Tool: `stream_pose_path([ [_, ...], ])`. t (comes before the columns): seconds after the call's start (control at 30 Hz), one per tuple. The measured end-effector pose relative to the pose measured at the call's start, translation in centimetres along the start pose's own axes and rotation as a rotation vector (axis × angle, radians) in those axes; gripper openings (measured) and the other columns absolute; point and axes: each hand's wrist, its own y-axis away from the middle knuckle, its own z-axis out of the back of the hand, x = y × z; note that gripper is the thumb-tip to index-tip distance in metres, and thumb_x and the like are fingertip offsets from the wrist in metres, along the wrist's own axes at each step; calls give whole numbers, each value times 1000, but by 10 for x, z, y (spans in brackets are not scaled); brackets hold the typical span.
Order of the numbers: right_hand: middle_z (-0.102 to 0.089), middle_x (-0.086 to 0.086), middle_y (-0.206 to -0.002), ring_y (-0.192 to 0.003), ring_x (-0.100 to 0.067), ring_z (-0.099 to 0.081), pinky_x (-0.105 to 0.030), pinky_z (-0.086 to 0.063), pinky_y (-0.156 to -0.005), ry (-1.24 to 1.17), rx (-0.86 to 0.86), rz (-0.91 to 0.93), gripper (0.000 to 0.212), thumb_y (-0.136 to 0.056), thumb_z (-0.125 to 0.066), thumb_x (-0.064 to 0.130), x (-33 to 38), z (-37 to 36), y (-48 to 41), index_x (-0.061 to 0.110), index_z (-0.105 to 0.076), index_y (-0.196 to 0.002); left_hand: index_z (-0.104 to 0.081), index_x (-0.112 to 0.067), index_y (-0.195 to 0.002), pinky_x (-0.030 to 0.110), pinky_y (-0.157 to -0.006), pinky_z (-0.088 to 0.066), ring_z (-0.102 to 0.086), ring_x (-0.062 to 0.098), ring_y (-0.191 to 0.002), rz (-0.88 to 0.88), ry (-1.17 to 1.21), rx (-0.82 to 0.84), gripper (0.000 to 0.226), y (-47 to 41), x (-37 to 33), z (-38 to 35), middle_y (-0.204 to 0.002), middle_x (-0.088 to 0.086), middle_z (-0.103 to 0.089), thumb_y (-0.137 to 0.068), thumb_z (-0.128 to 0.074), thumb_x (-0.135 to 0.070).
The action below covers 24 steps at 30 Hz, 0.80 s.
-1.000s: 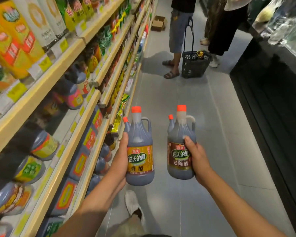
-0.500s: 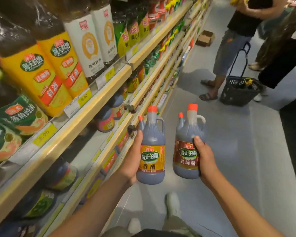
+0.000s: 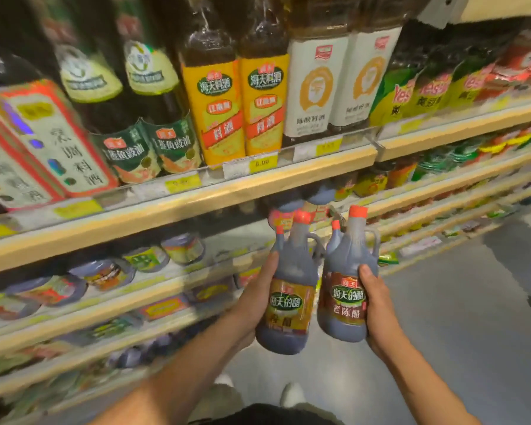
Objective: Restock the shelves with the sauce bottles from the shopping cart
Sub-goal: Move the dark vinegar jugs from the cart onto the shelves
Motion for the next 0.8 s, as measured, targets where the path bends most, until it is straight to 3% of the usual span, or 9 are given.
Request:
stream_pose_path([
  [0.17,-73,-22,-111,-101,-41,-69,-55,-54,-93,41,153,-90,107,-43,-84,75,-6,-10,-15,6,-66,-122,-61,-27,-130,42,-83,-62,-75,28,-96,-69,101,-191,59,21,18,11,-110,10,-77,-91,-45,-68],
  [0.23,-69,-29,-114,-101,-45,-66,-58,-53,-91,-4,223,-145,113,-42,-87,71,-6,-18,-18,1,-62,-127,-62,-26,-129,42,-83,-61,-75,28,-94,-106,154,-265,57,30,22,13,-109,10,-77,-92,-45,-66],
  [0.33,-63,-33,-123,-105,-47,-62,-63,-50,-93,-42,371,-210,115,-47,-87,68,-7,-28,-17,0,-55,-134,-62,-23,-132,50,-87,-58,-72,35,-93,-122,229,-301,70,43,29,19,-114,19,-74,-84,-50,-72],
  [0.5,-66,-29,-120,-104,-43,-66,-56,-56,-90,34,621,-268,97,-53,-91,56,-12,-44,-16,6,-58,-130,-65,-15,-127,47,-82,-61,-72,37,-92,-144,260,-298,75,62,36,33,-113,25,-72,-90,-41,-75],
  [0.73,-70,-27,-113,-99,-41,-69,-54,-55,-91,219,739,-270,77,-66,-84,41,-18,-69,-38,3,-59,-128,-55,-17,-139,48,-85,-58,-69,41,-108,-275,247,-378,76,72,44,52,-125,22,-68,-96,-33,-74],
  [0.8,-71,-26,-112,-98,-40,-70,-54,-56,-89,244,763,-274,77,-65,-86,42,-20,-79,-46,4,-60,-127,-58,-14,-135,48,-82,-60,-70,41,-102,-314,267,-382,73,77,42,54,-124,25,-67,-98,-31,-70],
])
